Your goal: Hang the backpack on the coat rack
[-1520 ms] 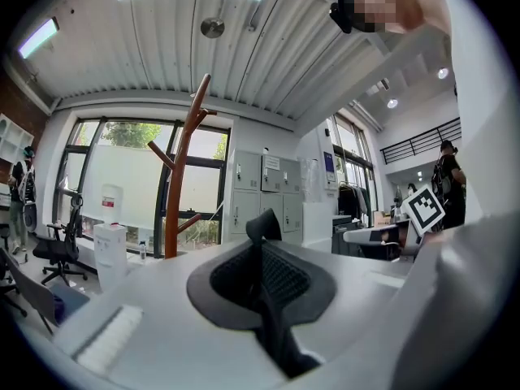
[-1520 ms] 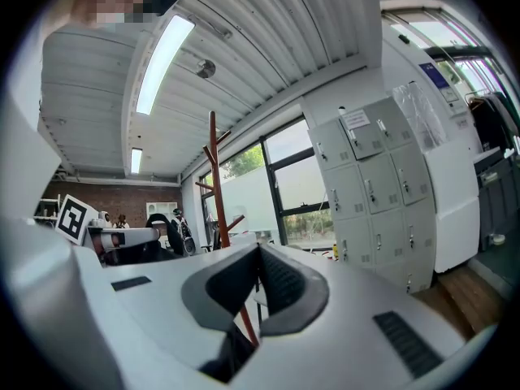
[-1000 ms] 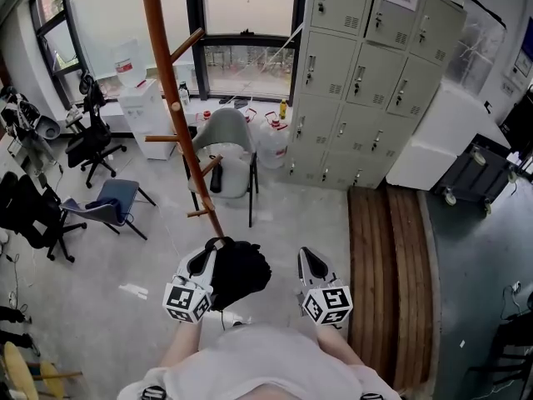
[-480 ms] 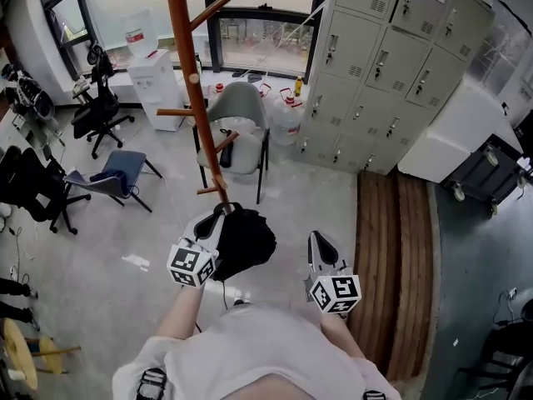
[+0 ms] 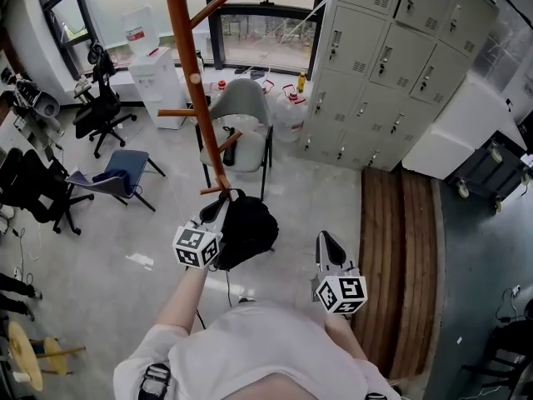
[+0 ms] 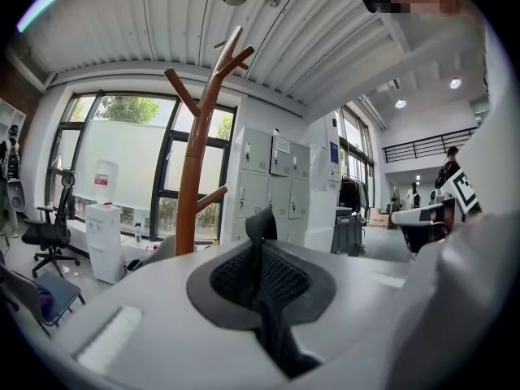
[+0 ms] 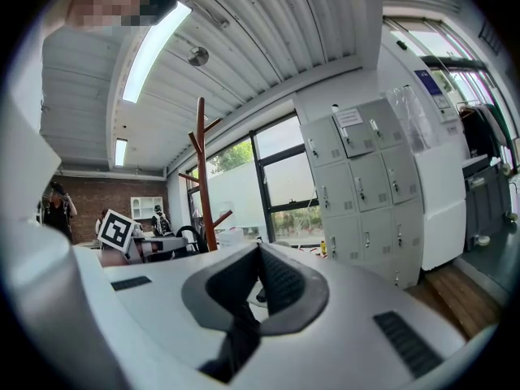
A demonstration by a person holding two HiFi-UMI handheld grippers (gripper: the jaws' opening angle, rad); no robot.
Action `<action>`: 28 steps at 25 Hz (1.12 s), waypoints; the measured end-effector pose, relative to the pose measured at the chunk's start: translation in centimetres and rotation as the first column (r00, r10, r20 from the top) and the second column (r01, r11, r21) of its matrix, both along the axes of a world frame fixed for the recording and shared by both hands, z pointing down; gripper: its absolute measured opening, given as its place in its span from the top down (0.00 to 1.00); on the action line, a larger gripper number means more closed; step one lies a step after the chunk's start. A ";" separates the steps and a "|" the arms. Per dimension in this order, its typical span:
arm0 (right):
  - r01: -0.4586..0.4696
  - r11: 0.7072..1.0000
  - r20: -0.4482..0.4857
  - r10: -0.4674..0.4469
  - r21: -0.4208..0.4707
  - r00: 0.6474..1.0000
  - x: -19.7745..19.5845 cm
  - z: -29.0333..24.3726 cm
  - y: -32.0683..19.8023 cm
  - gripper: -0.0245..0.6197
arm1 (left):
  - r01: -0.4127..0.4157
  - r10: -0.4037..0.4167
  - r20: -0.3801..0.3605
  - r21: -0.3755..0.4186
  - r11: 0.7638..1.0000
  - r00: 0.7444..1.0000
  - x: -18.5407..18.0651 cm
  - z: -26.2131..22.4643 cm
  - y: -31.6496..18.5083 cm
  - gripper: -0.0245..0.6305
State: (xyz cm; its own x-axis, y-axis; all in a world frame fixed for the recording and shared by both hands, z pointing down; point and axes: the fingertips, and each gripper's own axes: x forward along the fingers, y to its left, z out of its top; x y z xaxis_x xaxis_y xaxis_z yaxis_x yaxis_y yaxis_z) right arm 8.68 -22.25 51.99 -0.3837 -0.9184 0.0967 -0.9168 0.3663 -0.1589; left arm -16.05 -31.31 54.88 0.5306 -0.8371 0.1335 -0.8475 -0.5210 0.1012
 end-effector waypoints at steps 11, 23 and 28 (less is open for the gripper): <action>-0.013 1.000 0.005 0.013 -0.021 1.000 0.2 0.7 -0.4 0.95 | 0.016 -0.014 0.030 -0.080 0.997 0.999 -1.4 3.6 -2.9 0.94; -0.010 0.999 0.009 0.010 -0.036 1.000 0.0 1.3 -0.2 0.95 | 0.046 -0.047 0.002 -0.177 0.983 0.999 -2.5 7.0 -4.4 0.94; -0.012 0.999 0.011 0.013 -0.043 1.000 0.1 1.6 -0.1 0.95 | 0.047 -0.048 -0.002 -0.205 0.978 0.999 -2.4 8.1 -4.9 0.94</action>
State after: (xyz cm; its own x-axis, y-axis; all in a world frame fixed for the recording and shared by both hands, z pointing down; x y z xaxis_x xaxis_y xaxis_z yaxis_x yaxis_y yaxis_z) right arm 8.76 -22.39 53.56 -0.3734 -0.9182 0.1321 -0.9193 0.3472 -0.1851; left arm -18.48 -36.23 63.00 0.4925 -0.8163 0.3017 -0.8696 -0.4480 0.2075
